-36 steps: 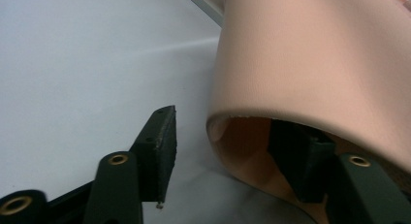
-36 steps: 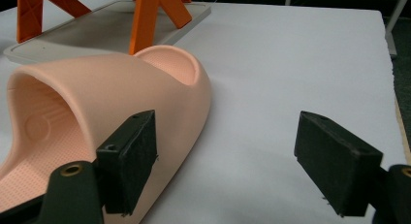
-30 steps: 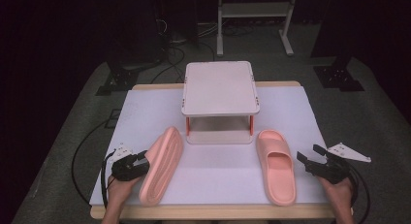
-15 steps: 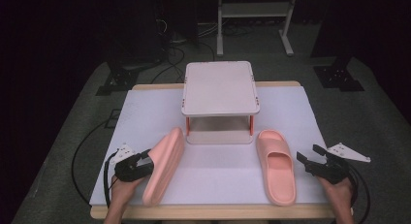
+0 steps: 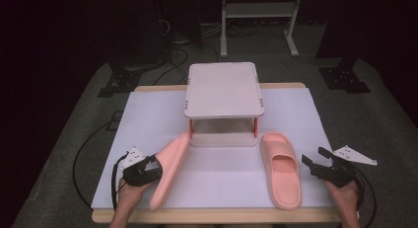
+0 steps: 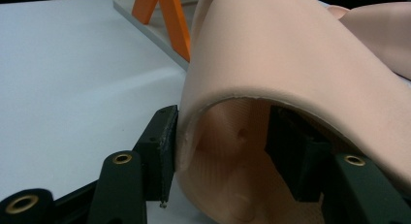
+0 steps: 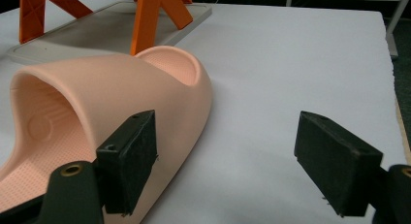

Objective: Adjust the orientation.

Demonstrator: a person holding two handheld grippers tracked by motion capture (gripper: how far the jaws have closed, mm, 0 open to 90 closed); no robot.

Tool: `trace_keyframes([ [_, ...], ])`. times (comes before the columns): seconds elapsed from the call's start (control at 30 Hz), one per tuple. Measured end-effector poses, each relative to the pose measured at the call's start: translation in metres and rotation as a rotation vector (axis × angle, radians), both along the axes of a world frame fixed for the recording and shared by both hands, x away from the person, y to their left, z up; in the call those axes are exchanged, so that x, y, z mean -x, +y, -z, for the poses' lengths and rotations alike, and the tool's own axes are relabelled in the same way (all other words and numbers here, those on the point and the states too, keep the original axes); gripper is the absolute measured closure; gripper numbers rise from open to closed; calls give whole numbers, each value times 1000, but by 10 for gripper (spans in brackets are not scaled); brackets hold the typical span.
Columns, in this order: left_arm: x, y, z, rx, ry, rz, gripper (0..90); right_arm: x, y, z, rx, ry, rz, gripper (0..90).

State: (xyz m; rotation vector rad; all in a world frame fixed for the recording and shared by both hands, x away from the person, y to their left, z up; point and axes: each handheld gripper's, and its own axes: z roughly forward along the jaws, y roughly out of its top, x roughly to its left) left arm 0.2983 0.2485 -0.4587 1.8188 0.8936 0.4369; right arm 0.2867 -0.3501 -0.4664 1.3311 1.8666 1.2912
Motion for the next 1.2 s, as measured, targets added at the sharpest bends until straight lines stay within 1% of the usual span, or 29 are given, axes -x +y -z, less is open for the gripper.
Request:
trace_keyframes([
  [0.17, 1, -2, -1, 9, -10, 13, 479, 0, 0, 0, 0, -1, 0, 228],
  [0.2, 1, -3, -1, 1, -10, 7, 478, 0, 0, 0, 2, -2, -2, 228],
  [0.3, 0, -6, 0, -5, -4, 0, 472, 0, 0, 0, 2, -2, -2, 228],
  [0.33, -1, -7, 1, -7, -1, 18, 472, 0, 0, 0, 1, -1, -2, 228],
  [0.37, -1, -10, 1, -16, -2, 7, 481, 0, 0, 0, -1, -1, -2, 228],
  [0.4, -2, -14, 2, -39, -3, 7, 480, 0, 0, 0, -2, 0, -1, 228],
  [0.43, -2, -14, 2, -39, -3, 7, 476, 0, 0, 0, -2, 0, -1, 228],
  [0.47, -2, -16, 2, -26, 3, 12, 472, 0, 0, 0, -4, -1, 0, 228],
  [0.63, -2, -17, 3, -23, 8, 23, 468, 0, -1, 0, -7, -2, -2, 228],
  [0.67, -2, -18, 3, -24, 15, 36, 470, 0, -1, 0, -9, 1, -9, 236],
  [0.7, -2, -18, 3, -24, 15, 36, 480, 0, -1, 0, -9, 1, -9, 236],
  [0.73, -2, -19, 4, -36, 15, 48, 483, 1, -1, -1, -11, -5, -16, 237],
  [0.83, -2, -21, 4, -27, 23, 53, 494, 2, -2, -1, -18, -10, -21, 238],
  [0.87, -2, -22, 3, -35, 21, 63, 497, 3, -3, -2, -27, -21, -32, 238],
  [0.9, -2, -22, 3, -35, 21, 63, 497, 3, -3, -2, -27, -21, -32, 238],
  [0.93, -2, -23, 3, -34, 27, 70, 497, 4, -3, -2, -29, -30, -47, 238],
  [0.97, -2, -23, 3, -34, 27, 70, 496, 4, -3, -2, -29, -30, -47, 238],
  [1.0, -2, -23, 4, -35, 37, 86, 496, 5, -3, -3, -29, -36, -61, 238],
  [1.03, -2, -23, 4, -35, 37, 86, 496, 5, -3, -3, -29, -36, -61, 238],
  [1.07, -2, -25, 4, -37, 39, 93, 495, 6, -2, -3, -36, -38, -79, 238],
  [1.1, -2, -25, 4, -37, 39, 93, 496, 6, -2, -3, -36, -38, -79, 238],
  [1.13, -2, -27, 4, -45, 34, 100, 495, 6, -1, -4, -34, -48, -98, 238],
  [1.17, -2, -27, 4, -45, 34, 100, 495, 6, -1, -4, -34, -48, -98, 238],
  [1.2, -2, -28, 4, -44, 37, 100, 488, 8, 1, -5, -38, -53, -118, 238],
])
